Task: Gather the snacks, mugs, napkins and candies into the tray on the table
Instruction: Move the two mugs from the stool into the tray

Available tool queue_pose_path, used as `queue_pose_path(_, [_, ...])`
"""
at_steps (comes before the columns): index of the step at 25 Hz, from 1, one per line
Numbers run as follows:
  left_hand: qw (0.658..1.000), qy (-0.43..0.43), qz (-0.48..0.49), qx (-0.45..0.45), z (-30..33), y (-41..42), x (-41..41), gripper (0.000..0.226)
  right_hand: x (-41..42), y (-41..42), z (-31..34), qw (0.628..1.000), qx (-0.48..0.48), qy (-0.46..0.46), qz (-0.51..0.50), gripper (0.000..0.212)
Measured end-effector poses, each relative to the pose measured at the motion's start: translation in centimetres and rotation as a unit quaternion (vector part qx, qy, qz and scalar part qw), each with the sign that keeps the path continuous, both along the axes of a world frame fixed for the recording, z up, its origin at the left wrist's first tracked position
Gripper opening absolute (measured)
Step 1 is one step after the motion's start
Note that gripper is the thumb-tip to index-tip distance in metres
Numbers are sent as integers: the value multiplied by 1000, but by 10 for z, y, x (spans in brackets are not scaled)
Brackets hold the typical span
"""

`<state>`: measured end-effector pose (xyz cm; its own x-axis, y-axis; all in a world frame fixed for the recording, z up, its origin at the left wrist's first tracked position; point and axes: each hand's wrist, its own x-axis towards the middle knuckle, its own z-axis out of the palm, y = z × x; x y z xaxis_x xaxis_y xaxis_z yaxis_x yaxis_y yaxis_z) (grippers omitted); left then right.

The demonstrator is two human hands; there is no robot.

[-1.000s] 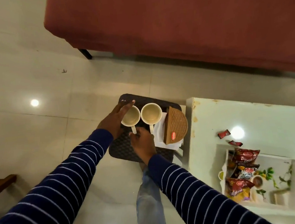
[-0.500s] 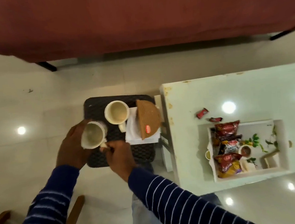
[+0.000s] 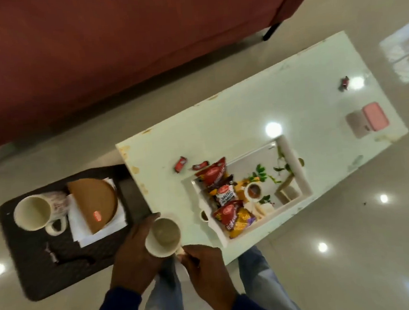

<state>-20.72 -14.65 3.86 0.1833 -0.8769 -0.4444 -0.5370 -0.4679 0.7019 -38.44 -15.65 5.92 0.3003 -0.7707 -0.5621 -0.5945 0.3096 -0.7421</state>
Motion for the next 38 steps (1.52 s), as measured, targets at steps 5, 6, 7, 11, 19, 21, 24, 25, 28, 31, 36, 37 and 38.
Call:
queue_pose_path(5, [990, 50, -121, -55, -2, -98, -123, 84, -123, -52, 8, 985, -67, 46, -150, 24])
queue_pose_path(6, [986, 54, -144, -63, -7, -119, -147, 84, -144, -62, 3, 979, -70, 42, -186, 20])
queue_pose_path(7, [981, 56, -169, -70, -11, -138, -170, 85, -165, -74, -3, 975, -75, 44, -204, 18])
queue_pose_path(11, [973, 47, -214, -71, -41, -201, -236, 93, -230, -126, -30, 973, -116, 78, -183, 19])
queue_pose_path(19, [995, 24, -76, -55, -91, -233, -301, 86, -322, -255, -81, 980, -110, 121, 110, 19])
queue_pose_path(21, [997, 11, -50, -62, -97, -234, -312, 85, -335, -286, -93, 967, -108, 125, 195, 22])
queue_pose_path(24, [997, -15, -44, -69, -110, -233, -327, 89, -343, -319, -107, 952, -73, 121, 272, 27])
queue_pose_path(25, [996, -29, -41, -70, -115, -231, -331, 90, -345, -325, -112, 950, -55, 116, 284, 27])
queue_pose_path(28, [996, -55, -17, -73, -122, -228, -341, 89, -349, -338, -123, 951, -25, 106, 289, 26])
queue_pose_path(31, [994, -72, 4, -79, -125, -230, -349, 88, -352, -346, -128, 955, -30, 98, 280, 23])
queue_pose_path(36, [993, -80, 12, -88, -132, -233, -355, 90, -355, -345, -129, 964, -36, 93, 246, 21])
queue_pose_path(37, [993, -80, 12, -86, -133, -232, -356, 91, -354, -344, -129, 963, -36, 101, 246, 22])
queue_pose_path(38, [994, -74, 12, -81, -132, -232, -355, 95, -354, -343, -128, 962, -38, 113, 244, 24])
